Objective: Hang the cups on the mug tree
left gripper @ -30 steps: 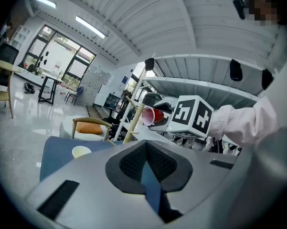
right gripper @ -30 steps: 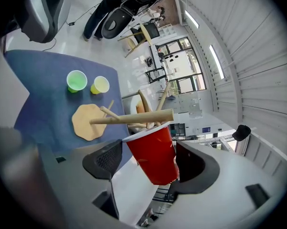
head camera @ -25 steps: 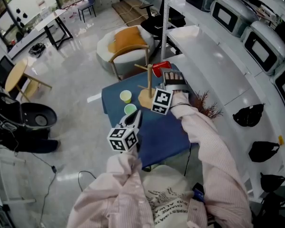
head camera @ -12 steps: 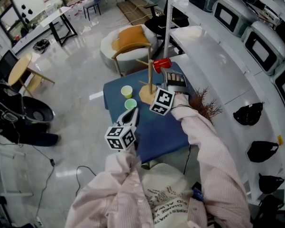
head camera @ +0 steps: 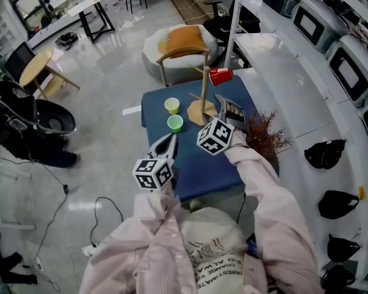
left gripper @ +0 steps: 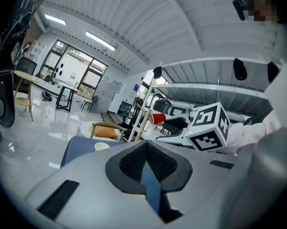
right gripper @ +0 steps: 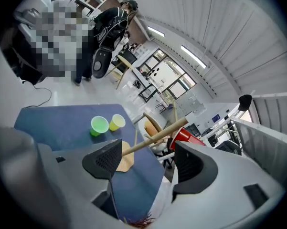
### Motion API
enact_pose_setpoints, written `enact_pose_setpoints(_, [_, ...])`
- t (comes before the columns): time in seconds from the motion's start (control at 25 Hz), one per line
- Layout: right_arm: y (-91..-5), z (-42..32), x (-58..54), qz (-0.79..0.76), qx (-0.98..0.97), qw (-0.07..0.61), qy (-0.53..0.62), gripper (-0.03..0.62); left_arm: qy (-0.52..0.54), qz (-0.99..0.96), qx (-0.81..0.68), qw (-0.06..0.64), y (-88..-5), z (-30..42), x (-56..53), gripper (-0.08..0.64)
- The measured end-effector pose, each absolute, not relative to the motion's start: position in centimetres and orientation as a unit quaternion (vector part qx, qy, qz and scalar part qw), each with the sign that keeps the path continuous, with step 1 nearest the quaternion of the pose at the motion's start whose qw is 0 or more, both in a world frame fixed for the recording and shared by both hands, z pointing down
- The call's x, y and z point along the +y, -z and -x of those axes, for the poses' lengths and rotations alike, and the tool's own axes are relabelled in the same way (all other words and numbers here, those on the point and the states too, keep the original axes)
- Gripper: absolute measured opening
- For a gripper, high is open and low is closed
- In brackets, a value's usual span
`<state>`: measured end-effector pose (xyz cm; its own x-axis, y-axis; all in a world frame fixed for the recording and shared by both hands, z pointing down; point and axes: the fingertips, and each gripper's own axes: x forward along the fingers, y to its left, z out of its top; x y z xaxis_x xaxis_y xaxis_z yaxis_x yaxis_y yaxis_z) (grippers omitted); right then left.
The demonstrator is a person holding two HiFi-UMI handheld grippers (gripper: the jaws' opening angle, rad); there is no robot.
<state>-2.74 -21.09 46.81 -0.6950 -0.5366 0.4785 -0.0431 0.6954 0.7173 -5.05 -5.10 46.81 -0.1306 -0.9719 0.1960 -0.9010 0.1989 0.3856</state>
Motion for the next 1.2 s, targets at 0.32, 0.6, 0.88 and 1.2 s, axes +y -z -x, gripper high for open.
enact_pose_setpoints(0.32, [-49.5, 3.4, -17.6, -0.149, -0.886, 0.339, 0.279, 0.321, 0.088, -0.594, -0.773, 0.205, -47.2, 6.9, -2.0, -0.002])
enact_pose_setpoints(0.6, [-53.0, 4.4, -14.1, -0.115, -0.920, 0.328, 0.181, 0.321, 0.087, -0.578, -0.782, 0.218, -48.4, 8.2, -0.3, -0.002])
enact_pose_setpoints(0.88, [-56.5, 5.6, -11.7, -0.120, -0.931, 0.332, 0.091, 0.321, 0.068, -0.589, -0.765, 0.251, -50.5, 10.1, 0.5, -0.002])
enact_pose_setpoints(1.2, [-61.0, 8.1, -10.8, -0.162, -0.934, 0.318, -0.020, 0.319, 0.035, -0.617, -0.725, 0.304, -54.4, 13.4, 0.1, -0.002])
